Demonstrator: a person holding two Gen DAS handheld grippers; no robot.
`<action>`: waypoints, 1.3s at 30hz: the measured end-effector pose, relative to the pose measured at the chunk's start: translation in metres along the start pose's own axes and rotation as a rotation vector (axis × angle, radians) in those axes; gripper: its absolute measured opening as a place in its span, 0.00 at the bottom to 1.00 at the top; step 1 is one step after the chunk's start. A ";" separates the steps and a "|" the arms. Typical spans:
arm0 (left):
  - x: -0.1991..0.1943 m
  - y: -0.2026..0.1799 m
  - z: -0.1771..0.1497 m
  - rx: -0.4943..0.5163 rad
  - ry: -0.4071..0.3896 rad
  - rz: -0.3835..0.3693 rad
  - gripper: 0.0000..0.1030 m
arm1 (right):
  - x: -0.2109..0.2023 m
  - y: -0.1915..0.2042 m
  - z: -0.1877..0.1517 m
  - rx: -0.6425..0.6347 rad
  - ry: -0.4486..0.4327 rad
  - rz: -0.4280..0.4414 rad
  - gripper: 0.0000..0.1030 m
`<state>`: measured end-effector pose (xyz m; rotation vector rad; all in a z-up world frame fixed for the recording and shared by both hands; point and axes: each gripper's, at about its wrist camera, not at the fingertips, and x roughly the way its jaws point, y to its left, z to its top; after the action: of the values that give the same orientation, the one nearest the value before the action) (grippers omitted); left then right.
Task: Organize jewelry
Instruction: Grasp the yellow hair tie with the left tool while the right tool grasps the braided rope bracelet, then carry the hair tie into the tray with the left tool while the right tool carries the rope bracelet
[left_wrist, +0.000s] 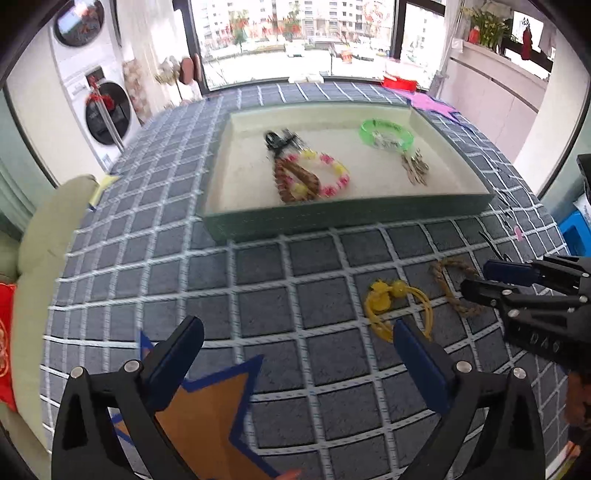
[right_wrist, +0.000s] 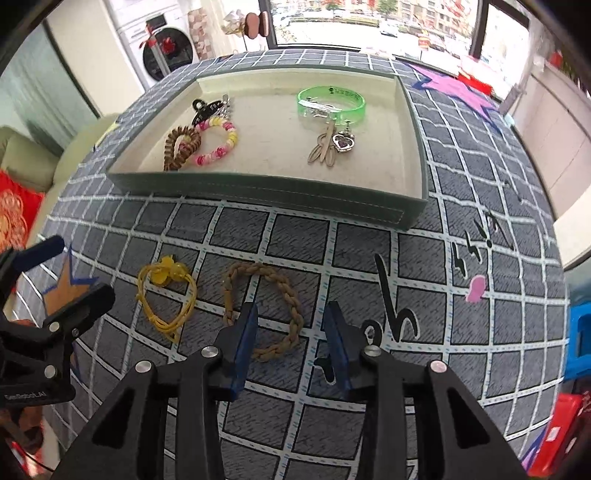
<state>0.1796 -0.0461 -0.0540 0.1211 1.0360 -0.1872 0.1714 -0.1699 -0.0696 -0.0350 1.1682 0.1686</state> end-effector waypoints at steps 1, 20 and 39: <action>0.004 -0.002 0.001 0.000 0.015 -0.013 1.00 | 0.000 0.002 0.000 -0.010 0.000 -0.007 0.40; 0.006 -0.040 -0.002 0.115 0.006 -0.184 0.15 | -0.012 0.000 -0.005 0.003 -0.057 -0.007 0.06; -0.047 0.029 0.063 -0.004 -0.186 -0.178 0.15 | -0.090 -0.012 0.058 0.087 -0.256 0.034 0.06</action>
<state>0.2158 -0.0253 0.0186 0.0075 0.8617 -0.3517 0.1924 -0.1852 0.0348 0.0813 0.9196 0.1474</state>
